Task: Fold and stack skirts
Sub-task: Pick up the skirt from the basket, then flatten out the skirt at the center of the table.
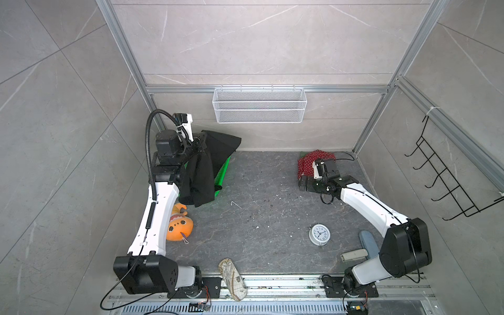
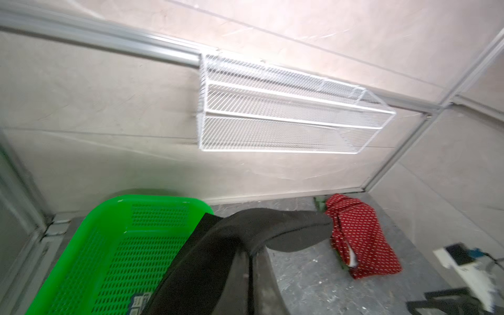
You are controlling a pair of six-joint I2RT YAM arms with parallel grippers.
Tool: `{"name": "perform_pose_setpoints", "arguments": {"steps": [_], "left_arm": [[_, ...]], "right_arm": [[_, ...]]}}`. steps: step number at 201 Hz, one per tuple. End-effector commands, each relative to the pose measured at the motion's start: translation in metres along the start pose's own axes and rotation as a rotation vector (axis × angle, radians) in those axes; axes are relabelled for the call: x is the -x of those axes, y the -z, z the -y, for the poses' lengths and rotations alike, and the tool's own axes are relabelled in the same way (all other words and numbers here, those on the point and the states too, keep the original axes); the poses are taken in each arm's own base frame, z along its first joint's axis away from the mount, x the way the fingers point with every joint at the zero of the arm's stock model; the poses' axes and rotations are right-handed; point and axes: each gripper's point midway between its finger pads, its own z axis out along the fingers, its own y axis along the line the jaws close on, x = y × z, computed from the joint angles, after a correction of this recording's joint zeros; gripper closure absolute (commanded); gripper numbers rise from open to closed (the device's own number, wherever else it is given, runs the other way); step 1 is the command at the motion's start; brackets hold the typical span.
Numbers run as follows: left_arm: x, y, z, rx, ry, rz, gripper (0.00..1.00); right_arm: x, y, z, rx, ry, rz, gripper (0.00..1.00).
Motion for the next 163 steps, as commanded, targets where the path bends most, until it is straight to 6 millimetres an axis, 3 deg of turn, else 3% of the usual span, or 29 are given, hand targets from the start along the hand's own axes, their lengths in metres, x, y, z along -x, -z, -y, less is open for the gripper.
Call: {"name": "perform_pose_setpoints", "arguments": {"steps": [1, 23, 54, 75, 93, 139, 163], "left_arm": [[0.025, 0.015, 0.054, -0.218, -0.030, 0.088, 1.00], [0.017, 0.015, 0.090, -0.341, -0.045, 0.065, 1.00], [-0.014, 0.008, 0.151, -0.515, -0.091, 0.002, 1.00], [-0.048, -0.002, 0.183, -0.599, -0.128, -0.062, 1.00], [-0.088, -0.013, 0.204, -0.645, -0.154, -0.145, 1.00], [-0.203, -0.054, 0.213, -0.593, -0.147, -0.423, 1.00], [-0.242, -0.065, 0.206, -0.536, -0.150, -0.534, 1.00]], "right_arm": [[-0.005, -0.008, -0.004, 0.015, -0.016, -0.012, 0.00], [-0.003, -0.009, -0.004, 0.016, -0.016, -0.007, 0.00], [0.008, -0.006, -0.001, -0.019, -0.006, 0.027, 0.00], [0.016, -0.004, 0.006, -0.058, -0.009, 0.063, 0.00], [0.019, -0.003, 0.008, -0.068, -0.011, 0.079, 0.00], [0.009, -0.006, 0.003, -0.046, 0.014, 0.033, 0.00], [0.002, -0.005, 0.002, -0.021, 0.037, 0.026, 0.00]]}}
